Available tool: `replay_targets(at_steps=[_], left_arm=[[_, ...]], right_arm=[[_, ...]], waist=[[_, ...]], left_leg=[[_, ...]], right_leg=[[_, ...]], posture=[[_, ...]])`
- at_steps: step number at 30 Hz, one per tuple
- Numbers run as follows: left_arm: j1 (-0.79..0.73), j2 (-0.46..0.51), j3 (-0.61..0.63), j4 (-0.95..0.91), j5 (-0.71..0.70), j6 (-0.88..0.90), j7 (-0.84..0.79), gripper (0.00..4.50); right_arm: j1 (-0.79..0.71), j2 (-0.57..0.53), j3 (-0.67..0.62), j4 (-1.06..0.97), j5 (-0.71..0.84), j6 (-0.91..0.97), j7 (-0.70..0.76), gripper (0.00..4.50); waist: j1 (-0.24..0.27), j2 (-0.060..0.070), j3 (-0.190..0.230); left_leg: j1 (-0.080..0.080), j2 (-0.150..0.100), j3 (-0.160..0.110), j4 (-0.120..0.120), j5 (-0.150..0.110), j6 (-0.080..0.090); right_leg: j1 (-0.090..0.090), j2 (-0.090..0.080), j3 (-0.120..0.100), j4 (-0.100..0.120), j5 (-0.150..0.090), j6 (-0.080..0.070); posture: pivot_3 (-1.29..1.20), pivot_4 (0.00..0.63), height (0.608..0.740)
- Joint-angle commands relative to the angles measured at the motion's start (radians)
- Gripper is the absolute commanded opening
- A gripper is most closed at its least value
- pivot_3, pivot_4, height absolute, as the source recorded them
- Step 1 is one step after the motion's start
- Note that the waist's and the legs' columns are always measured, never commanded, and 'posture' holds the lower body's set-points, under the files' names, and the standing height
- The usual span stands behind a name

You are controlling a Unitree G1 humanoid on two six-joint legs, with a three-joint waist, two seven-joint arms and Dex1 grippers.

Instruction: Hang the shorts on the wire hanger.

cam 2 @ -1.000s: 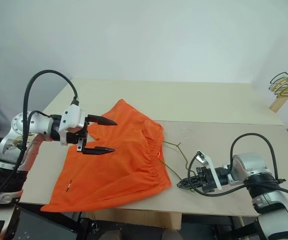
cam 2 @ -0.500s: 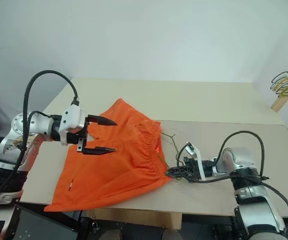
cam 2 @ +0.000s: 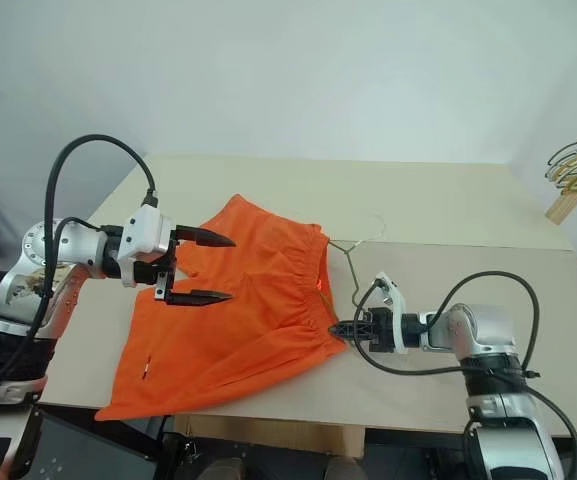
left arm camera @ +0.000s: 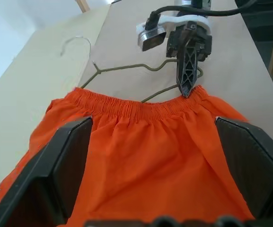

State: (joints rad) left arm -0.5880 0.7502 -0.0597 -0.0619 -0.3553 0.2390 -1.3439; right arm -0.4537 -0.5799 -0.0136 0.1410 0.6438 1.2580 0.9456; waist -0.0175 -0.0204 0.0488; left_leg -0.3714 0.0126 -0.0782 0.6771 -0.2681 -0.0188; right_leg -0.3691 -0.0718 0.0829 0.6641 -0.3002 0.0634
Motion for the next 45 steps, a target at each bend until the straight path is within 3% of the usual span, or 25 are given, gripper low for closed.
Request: replay_targets(at_steps=[1, 8, 15, 17, 21, 27, 33, 45], left_arm=[[-0.091, -0.009, 0.013, 0.067, 0.011, -0.051, 0.004, 4.48], [-0.348, -0.065, -0.008, 0.36, 0.063, -0.193, -0.036, 4.48], [-0.571, -0.109, -0.083, 0.654, 0.115, -0.371, -0.236, 4.48], [-0.601, -0.112, -0.126, 0.714, 0.122, -0.409, -0.266, 4.48], [-0.647, -0.071, -0.335, 0.804, 0.121, -0.511, -0.27, 4.48], [-0.705, -0.108, -0.457, 0.967, 0.195, -0.634, -0.27, 4.48], [-0.701, -0.123, -0.5, 1.039, 0.263, -0.716, -0.27, 4.48], [-0.664, -0.115, -0.491, 1.011, 0.263, -0.713, -0.27, 0.52]], right_arm=[[0.041, -0.08, -0.007, -0.253, -0.04, -0.149, -0.011, 0.0], [0.028, -0.213, 0.093, -0.454, -0.195, -0.337, -0.044, 0.0], [-0.059, -0.29, 0.2, -0.51, -0.273, -0.368, -0.007, 0.0], [-0.071, -0.303, 0.223, -0.517, -0.283, -0.365, 0.004, 0.0], [-0.081, -0.323, 0.25, -0.533, -0.286, -0.352, 0.027, 0.0], [-0.085, -0.344, 0.263, -0.556, -0.293, -0.35, 0.042, 0.0], [-0.104, -0.35, 0.263, -0.574, -0.288, -0.336, 0.049, 0.0], [-0.137, -0.362, 0.269, -0.58, -0.288, -0.318, 0.063, 0.0]], waist=[[0.001, 0.0, 0.0], [-0.017, 0.0, 0.0], [-0.057, 0.0, 0.0], [-0.068, 0.0, 0.0], [-0.086, 0.0, 0.0], [-0.09, 0.0, 0.0], [-0.106, 0.0, 0.0], [-0.108, 0.0, 0.0]], left_leg=[[0.0, 0.0, 0.0, 0.0, 0.0, 0.0], [0.0, 0.0, 0.001, 0.0, 0.0, 0.0], [-0.002, 0.0, 0.001, 0.0, 0.0, 0.0], [-0.002, 0.0, 0.0, 0.0, 0.0, 0.0], [-0.002, 0.0, 0.0, 0.0, 0.0, 0.0], [-0.003, 0.0, 0.0, 0.001, 0.0, 0.0], [-0.006, 0.0, -0.001, 0.001, 0.0, 0.0], [-0.006, 0.0, -0.001, 0.001, 0.0, 0.0]], right_leg=[[0.0, 0.0, 0.0, 0.0, 0.0, 0.0], [0.0, 0.0, 0.0, -0.001, 0.0, 0.0], [-0.001, 0.0, 0.0, -0.001, 0.0, 0.0], [-0.001, 0.0, 0.0, -0.002, 0.0, 0.0], [-0.001, 0.0, 0.0, -0.001, 0.0, 0.0], [-0.002, 0.001, 0.0, -0.001, 0.0, 0.001], [-0.004, 0.0, 0.0, -0.001, 0.0, 0.001], [-0.004, 0.0, 0.0, 0.0, 0.0, 0.001]], posture=[[0.01, 0.0, 0.74], [-0.07, 0.0, 0.74], [-0.12, 0.0, 0.74], [-0.12, 0.0, 0.74], [-0.12, 0.0, 0.74], [-0.13, 0.0, 0.74], [-0.14, 0.0, 0.74], [-0.14, 0.0, 0.74]])
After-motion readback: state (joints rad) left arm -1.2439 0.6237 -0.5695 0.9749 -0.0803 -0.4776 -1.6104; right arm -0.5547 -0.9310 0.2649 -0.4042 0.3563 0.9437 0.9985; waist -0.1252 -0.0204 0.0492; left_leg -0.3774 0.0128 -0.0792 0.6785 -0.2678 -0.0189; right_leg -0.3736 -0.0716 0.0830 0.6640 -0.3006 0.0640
